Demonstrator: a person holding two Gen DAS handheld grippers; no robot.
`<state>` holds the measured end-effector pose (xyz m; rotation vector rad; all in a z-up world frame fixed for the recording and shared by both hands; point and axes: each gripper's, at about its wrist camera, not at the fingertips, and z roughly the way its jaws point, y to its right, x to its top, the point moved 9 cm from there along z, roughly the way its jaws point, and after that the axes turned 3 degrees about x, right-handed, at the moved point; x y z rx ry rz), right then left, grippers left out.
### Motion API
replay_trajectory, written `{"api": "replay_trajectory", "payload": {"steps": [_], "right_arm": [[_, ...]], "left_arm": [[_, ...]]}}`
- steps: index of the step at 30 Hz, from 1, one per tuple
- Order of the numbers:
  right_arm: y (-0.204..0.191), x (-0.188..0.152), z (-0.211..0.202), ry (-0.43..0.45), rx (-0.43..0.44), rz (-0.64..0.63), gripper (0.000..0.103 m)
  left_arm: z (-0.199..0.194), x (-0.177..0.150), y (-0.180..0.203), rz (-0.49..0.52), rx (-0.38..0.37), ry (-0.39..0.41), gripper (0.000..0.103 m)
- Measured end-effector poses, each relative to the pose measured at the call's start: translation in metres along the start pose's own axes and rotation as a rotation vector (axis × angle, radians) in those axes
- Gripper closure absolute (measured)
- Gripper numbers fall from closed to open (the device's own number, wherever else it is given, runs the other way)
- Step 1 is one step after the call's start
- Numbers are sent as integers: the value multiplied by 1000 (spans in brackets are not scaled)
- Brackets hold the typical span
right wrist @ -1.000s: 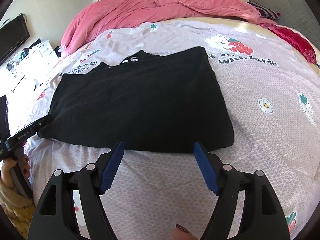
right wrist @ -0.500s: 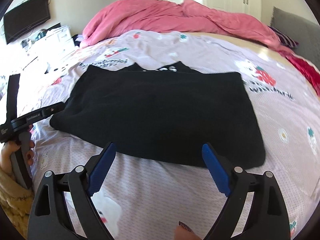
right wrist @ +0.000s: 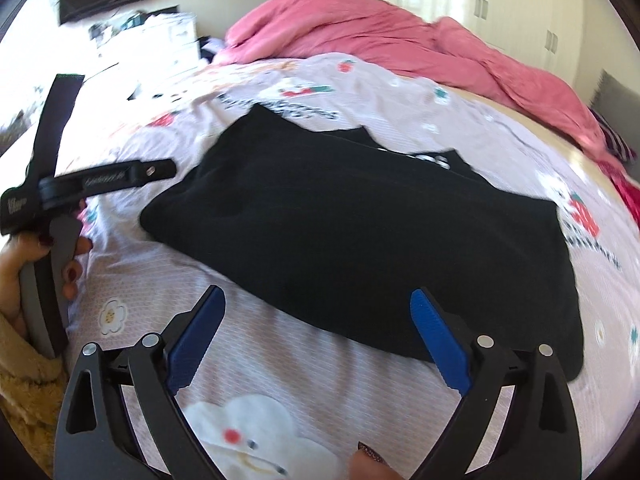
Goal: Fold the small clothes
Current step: 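Grasp the folded black shirt's edge with the right gripper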
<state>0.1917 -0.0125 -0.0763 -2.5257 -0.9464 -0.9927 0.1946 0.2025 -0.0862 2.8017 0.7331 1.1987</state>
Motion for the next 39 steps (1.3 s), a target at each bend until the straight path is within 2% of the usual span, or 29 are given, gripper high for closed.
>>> {"api": "replay_trajectory", "payload": {"steps": [4,9,16,31,38,39], "right_arm": [[-25,7,15,-11,12,-76,10],[-43,11,35,-35,-14,-155,10],[-50,13,66,-68,-100,-223,7],[-56,47,104,-38,-179,-260,4],[-47,56,98,14,-164,-219,7],[-45,57,96,21,-157,-207,10]], "left_arm": [[1,4,-11,-26,14,3,10],[4,5,-21,-35,44,-6,10],[5,7,-27,-47,47,-9,10],[18,18,-30,-50,66,-20,10],[26,38,-18,-31,70,-16,10],[28,44,-16,-32,70,-17,10]]}}
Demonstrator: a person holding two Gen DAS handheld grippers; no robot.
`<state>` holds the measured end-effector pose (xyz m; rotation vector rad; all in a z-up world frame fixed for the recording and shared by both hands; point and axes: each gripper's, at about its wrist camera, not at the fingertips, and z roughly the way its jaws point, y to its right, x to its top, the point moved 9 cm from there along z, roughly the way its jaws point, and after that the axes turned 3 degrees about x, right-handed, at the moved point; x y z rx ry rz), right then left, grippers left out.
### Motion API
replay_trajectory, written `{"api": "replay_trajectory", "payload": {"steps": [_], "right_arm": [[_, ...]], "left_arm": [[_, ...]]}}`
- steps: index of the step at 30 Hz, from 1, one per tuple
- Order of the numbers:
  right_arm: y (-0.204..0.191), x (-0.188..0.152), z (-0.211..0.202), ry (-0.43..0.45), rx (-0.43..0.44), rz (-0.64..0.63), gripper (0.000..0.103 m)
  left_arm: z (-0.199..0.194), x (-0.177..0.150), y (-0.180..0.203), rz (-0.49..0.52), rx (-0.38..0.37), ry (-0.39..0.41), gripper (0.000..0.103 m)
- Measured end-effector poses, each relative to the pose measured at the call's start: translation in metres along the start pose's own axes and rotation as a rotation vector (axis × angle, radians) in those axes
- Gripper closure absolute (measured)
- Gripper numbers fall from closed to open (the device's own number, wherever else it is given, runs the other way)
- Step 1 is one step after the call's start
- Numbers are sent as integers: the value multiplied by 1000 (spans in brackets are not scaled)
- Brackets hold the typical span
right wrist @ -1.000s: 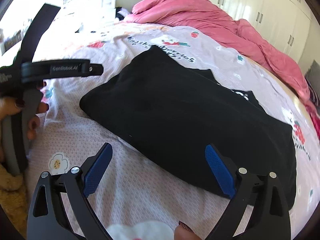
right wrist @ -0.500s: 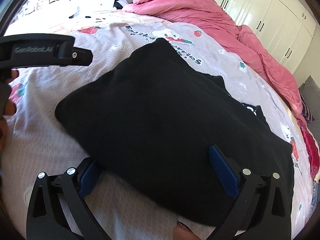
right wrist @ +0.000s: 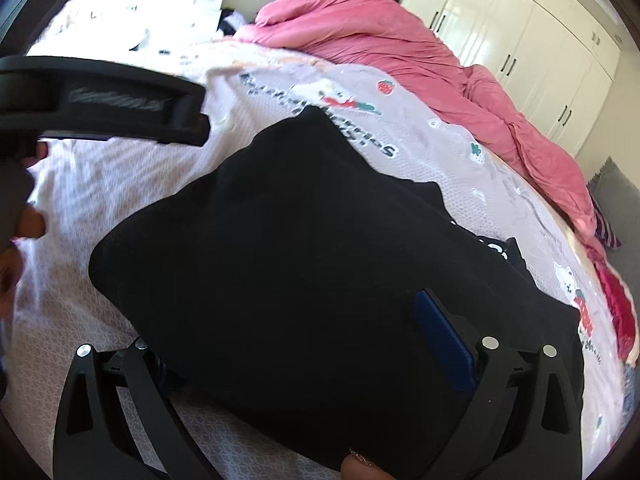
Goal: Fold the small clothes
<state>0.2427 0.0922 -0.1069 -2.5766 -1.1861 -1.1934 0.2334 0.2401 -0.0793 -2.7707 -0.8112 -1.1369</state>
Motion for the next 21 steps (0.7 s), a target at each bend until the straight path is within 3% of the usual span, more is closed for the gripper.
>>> {"api": "replay_trajectory", "payload": {"steps": [3,5,6,7,9,21], "right_arm": [[7,2,-4,17,40,42,24],[8,4,-9,39,57,44,40],[6,5,-12,50,76,43,58],[6,7,-15,68,99,42,69],[9,8,-21,97,91,37,77],[31,4,-50,195,89,97,81]], "left_arm": [[9,17,15,-14,-42,-21,10],[14,26,30,-20,-89,-35,10],[16,29,36,-20,-104,-39,10],[18,30,42,-17,-112,-45,10],[24,32,52,-6,-102,-52,10],[30,19,88,14,-215,-105,10]]}}
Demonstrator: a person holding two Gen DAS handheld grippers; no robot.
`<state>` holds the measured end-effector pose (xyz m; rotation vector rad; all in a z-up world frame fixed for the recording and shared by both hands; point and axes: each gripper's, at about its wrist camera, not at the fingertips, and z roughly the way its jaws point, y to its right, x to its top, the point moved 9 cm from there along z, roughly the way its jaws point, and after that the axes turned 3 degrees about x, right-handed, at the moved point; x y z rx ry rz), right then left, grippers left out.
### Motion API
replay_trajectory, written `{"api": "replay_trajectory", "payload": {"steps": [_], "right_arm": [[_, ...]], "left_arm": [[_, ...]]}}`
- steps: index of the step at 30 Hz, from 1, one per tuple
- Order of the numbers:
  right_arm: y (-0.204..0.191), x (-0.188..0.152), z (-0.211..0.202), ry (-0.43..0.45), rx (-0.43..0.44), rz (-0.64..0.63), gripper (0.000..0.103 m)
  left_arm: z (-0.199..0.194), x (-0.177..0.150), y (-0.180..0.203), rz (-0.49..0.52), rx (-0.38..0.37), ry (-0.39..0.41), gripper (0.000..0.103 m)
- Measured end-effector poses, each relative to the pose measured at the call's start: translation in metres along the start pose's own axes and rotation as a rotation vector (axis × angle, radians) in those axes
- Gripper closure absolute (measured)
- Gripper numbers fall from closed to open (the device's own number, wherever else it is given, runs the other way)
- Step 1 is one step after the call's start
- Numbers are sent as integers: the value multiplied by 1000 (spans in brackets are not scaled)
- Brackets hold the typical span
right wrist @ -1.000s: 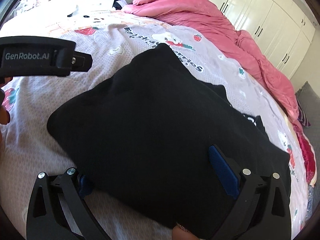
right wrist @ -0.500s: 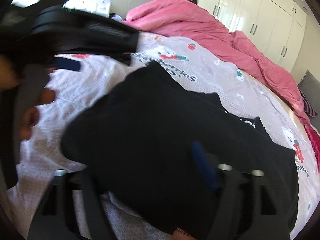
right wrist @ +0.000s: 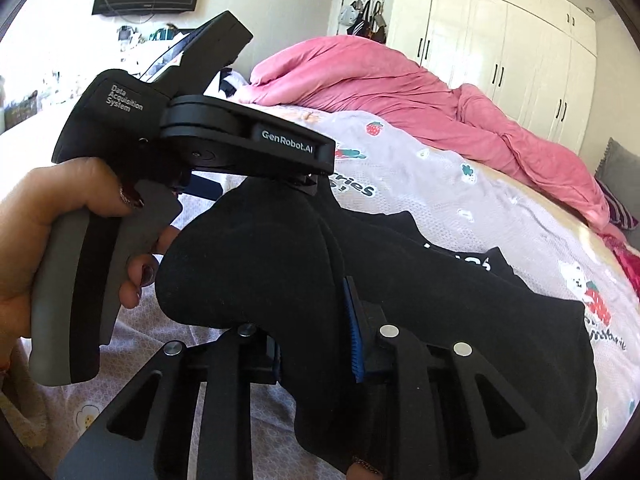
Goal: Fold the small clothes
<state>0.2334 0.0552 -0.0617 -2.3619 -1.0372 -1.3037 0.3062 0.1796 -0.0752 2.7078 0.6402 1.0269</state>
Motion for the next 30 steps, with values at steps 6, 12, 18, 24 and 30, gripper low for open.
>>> {"api": "replay_trajectory", "payload": {"steps": [6,12,18,24,30], "right_arm": [[8,-1,-14,25,-21,23,81],[16,1,-22,31,-31,42,82],[35,2,-40,57,-34,113,82],[58,-2,-69,105,-44,164,83],[79,-9,-89,123,-60,211,83]], "left_arm": [[-3,-1,22,-18,-81,-11,13],[-3,-10,56,-5,-165,-55,69],[-21,-9,94,71,-167,-36,86],[-39,-10,130,114,-183,-17,86],[-43,-16,160,125,-188,-12,86]]}}
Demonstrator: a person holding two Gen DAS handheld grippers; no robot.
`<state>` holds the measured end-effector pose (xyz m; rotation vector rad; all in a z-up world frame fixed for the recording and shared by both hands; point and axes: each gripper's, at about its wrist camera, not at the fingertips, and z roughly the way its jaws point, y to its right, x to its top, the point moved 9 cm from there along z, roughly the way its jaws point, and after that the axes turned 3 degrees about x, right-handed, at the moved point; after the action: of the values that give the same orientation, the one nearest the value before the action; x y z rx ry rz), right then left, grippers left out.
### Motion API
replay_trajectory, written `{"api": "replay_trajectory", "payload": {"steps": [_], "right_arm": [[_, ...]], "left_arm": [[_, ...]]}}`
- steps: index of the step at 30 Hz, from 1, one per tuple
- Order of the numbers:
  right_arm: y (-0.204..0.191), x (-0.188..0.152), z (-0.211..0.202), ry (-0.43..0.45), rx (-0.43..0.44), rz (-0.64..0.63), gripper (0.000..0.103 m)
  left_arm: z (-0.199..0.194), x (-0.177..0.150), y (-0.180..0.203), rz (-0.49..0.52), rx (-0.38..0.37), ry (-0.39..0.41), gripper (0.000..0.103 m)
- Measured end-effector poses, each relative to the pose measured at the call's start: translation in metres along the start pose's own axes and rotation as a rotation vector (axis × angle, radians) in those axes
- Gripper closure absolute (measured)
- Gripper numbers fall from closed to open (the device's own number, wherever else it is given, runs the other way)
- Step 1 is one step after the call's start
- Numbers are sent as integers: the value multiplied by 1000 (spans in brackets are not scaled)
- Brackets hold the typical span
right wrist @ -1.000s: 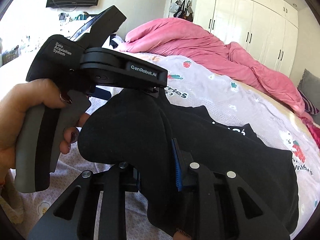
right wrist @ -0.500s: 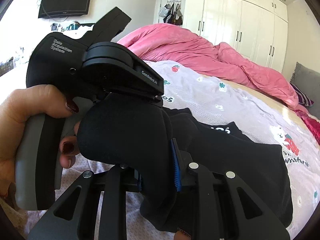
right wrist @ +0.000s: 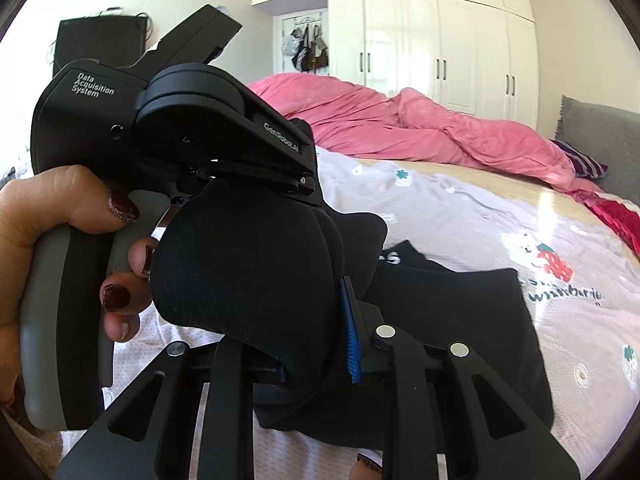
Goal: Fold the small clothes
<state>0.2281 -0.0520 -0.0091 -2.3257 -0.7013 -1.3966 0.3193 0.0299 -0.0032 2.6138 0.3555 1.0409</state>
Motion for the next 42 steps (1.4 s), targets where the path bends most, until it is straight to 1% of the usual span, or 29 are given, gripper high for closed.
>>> {"api": "replay_trajectory", "payload": {"steps": [7,10,17,18,19,21,33,39,42], "right_arm": [[27,-9,-14,5,-19,53,83],[39,-14,-19,8,-31,75,84],[60,-28,-24,2,-56,118,84],[63,-31,-25,2,-59,127,85],[66,-32,-24,1,-60,132,87],[72,-37,-25,-3,-68,139,87],[96,-59,-28,-35,-54,246,87],[103,-64,-29,-45,-40,297,87],[106,-68,-29,-52,-28,330,87]], "left_arm": [[11,-8,35,28,-15,-17,86],[18,-12,47,39,-22,-20,86],[37,-24,70,64,-48,-55,86],[39,-25,73,68,-51,-58,86],[42,-27,75,72,-53,-63,86],[47,-31,81,77,-57,-73,86],[71,-48,109,116,-74,-121,86],[77,-53,116,113,-85,-134,80],[80,-55,118,112,-86,-140,72]]}}
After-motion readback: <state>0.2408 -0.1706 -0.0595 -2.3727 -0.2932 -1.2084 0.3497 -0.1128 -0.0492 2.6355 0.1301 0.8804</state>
